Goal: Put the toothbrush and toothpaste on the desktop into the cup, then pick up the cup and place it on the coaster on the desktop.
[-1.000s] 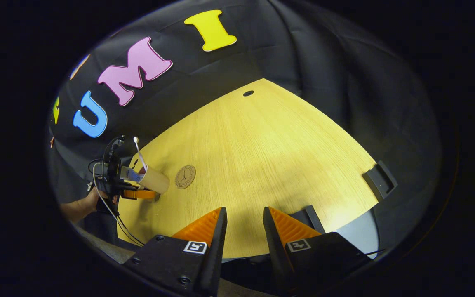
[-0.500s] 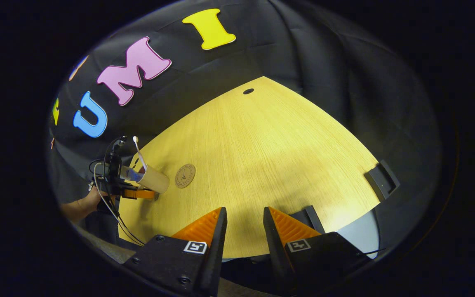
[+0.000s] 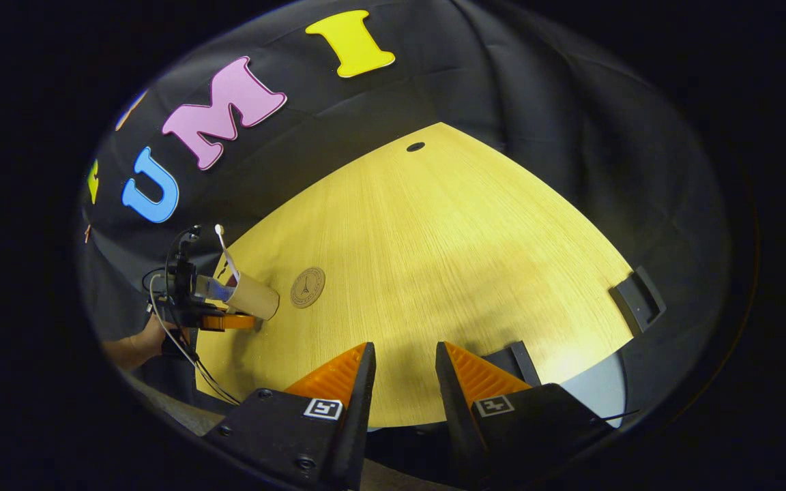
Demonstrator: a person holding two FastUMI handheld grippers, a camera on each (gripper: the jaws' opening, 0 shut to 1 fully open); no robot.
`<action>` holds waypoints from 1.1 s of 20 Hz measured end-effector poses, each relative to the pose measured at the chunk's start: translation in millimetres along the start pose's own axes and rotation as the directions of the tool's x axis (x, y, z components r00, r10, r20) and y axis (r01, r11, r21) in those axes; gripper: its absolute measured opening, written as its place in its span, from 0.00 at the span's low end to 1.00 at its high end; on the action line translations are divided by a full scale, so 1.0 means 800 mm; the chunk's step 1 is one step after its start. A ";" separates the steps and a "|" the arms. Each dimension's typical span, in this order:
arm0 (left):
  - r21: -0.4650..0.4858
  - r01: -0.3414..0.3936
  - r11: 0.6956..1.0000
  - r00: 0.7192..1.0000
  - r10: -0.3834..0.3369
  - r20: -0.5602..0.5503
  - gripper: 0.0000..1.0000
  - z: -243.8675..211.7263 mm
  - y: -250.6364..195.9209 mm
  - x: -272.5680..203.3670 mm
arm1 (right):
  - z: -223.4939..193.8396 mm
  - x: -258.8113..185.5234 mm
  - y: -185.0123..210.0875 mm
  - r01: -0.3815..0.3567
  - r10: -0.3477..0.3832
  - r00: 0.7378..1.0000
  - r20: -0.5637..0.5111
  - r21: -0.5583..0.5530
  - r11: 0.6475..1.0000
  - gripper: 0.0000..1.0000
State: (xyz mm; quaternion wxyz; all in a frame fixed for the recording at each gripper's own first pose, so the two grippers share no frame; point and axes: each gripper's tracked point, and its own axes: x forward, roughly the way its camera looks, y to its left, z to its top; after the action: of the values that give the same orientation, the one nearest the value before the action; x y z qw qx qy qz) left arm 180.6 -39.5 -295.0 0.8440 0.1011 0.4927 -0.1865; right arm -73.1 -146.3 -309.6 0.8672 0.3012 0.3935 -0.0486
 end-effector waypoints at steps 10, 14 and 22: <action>0.150 0.079 0.985 0.996 -0.085 0.039 0.30 0.071 -0.090 -0.006 | 0.003 -0.006 -0.012 0.011 -0.011 1.000 0.011 0.016 1.000 0.55; 0.184 0.095 0.978 0.994 -0.101 0.027 0.30 0.083 -0.119 0.013 | 0.001 -0.013 -0.024 0.028 -0.028 0.999 0.015 0.017 0.999 0.55; 0.197 0.075 0.978 0.997 -0.077 0.006 0.29 0.082 -0.124 0.031 | 0.000 -0.017 -0.044 0.043 -0.044 0.999 0.015 0.054 0.998 0.55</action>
State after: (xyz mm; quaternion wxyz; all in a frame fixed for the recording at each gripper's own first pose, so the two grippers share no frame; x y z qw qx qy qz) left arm 202.6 -158.2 -282.8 0.8255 0.1637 0.4696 -0.2670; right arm -93.5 -176.8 -316.7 0.8608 0.3153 0.3913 -0.0806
